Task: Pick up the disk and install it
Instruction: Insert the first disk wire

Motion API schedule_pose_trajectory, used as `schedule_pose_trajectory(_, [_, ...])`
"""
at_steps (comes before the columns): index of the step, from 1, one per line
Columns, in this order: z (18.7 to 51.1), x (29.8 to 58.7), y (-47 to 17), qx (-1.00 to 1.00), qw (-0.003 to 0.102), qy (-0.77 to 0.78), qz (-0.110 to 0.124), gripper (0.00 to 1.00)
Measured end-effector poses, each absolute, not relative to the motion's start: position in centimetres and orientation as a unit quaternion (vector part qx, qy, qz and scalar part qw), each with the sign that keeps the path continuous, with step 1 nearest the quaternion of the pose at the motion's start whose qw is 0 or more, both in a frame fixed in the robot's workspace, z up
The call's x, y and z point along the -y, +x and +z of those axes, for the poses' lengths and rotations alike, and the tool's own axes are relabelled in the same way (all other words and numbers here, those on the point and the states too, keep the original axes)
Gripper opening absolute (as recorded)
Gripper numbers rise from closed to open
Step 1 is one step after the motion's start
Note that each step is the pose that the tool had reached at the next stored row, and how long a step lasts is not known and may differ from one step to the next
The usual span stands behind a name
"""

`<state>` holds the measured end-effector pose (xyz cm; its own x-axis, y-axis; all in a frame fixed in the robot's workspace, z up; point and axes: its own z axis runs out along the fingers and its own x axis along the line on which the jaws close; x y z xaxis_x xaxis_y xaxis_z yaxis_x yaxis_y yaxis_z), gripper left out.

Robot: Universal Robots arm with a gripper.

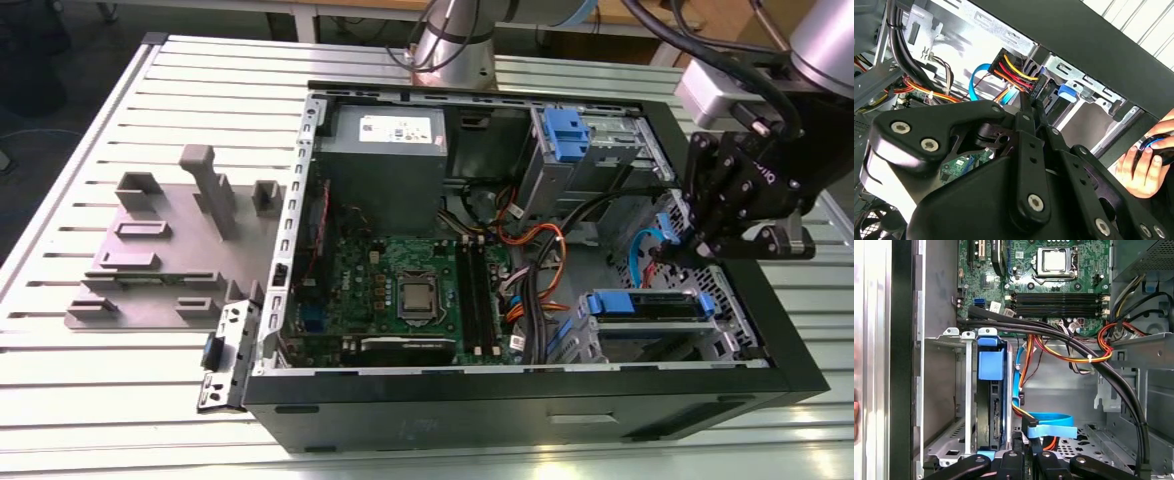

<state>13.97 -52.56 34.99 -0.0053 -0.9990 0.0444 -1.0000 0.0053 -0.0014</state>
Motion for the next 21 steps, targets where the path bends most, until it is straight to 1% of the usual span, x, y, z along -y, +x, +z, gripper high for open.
schedule_pose_trajectory(21, [34.77,53.30,13.69,0.709,0.012,0.705,0.020,0.16])
